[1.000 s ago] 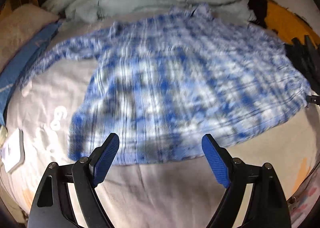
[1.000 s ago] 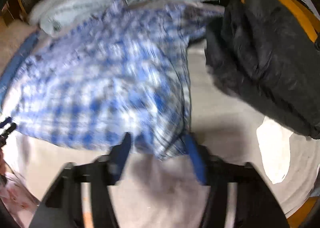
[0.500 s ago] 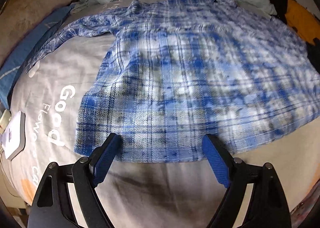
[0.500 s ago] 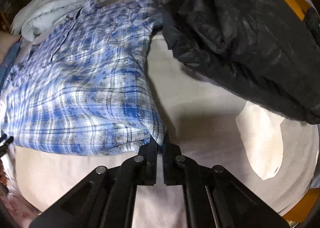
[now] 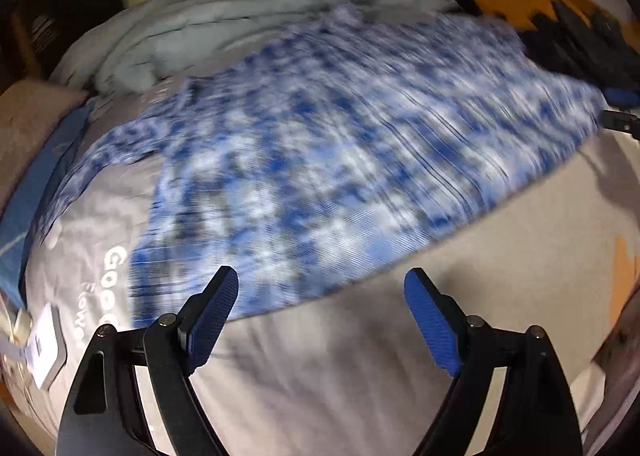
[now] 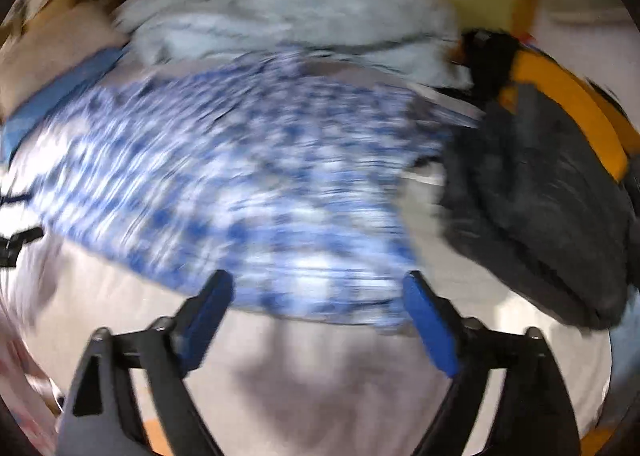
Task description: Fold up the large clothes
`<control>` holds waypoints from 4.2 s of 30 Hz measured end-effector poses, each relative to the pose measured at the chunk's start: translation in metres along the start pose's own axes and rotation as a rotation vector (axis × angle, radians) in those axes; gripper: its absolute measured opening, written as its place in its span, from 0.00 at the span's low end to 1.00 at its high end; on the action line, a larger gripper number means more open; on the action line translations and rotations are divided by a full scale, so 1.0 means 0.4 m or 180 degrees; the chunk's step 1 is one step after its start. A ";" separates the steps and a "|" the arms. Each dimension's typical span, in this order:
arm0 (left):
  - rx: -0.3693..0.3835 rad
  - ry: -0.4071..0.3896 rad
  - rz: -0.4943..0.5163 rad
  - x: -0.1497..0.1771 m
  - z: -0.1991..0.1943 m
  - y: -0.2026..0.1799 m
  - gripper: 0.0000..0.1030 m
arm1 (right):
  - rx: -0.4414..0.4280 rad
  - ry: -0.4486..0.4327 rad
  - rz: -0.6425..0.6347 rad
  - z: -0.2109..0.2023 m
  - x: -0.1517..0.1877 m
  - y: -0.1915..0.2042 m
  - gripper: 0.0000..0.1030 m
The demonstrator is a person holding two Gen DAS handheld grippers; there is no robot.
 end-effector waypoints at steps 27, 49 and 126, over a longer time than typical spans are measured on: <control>-0.0478 0.0186 -0.1055 -0.003 0.127 0.187 0.51 | 0.1066 0.0138 0.0213 0.183 -0.025 -0.009 0.79; -0.0576 -0.0379 -0.1602 0.220 -0.153 0.196 0.03 | 0.0429 -0.0263 0.0947 -0.107 0.162 -0.061 0.04; -0.0310 0.0069 -0.1315 -0.103 0.063 0.378 1.00 | -0.0105 -0.0195 0.1261 0.066 -0.143 -0.237 1.00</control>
Point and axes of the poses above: each gripper's, at about its wrist camera, not at the fingertips, and z roughly the way its jaws point, y to its left, x to its underside, the point moved 1 cm from there along z, roughly the way its jaws point, and after that the axes turned 10 degrees about y, right-handed, at the moved point
